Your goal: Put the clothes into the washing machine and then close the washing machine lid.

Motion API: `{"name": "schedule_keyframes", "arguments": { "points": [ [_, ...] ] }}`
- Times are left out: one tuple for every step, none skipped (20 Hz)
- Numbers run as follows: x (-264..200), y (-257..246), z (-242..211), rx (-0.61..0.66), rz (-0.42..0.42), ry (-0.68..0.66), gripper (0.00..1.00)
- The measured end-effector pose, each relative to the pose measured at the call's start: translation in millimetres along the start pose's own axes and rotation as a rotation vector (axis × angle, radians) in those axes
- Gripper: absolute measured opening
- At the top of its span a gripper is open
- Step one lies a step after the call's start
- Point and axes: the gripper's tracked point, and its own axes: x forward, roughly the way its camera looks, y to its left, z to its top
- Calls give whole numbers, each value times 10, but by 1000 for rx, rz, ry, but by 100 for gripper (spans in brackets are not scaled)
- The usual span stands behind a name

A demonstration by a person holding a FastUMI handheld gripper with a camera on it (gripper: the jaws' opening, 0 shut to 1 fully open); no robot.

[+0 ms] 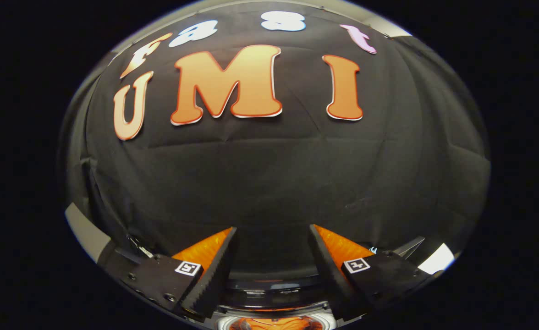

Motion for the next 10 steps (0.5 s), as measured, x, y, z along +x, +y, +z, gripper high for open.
{"name": "schedule_keyframes", "arguments": {
  "points": [
    [-15, -9, -5, 9, 2, 7, 98],
    [-43, -17, 8, 17, 2, 0, 97],
    [-51, -1, 4, 15, 5, -2, 97],
    [-90, -1, -8, 9, 7, -4, 97],
    [-117, -2, -14, 12, 9, -9, 97],
    [-173, 3, -19, 16, 12, -16, 98],
    [-219, -1, -35, 17, 16, -25, 98],
    [-283, 0, -44, 17, 21, -33, 97],
    [-343, -5, -64, 19, 22, -40, 97],
    [-408, -9, -92, 16, 20, -41, 97]
  ]
}}
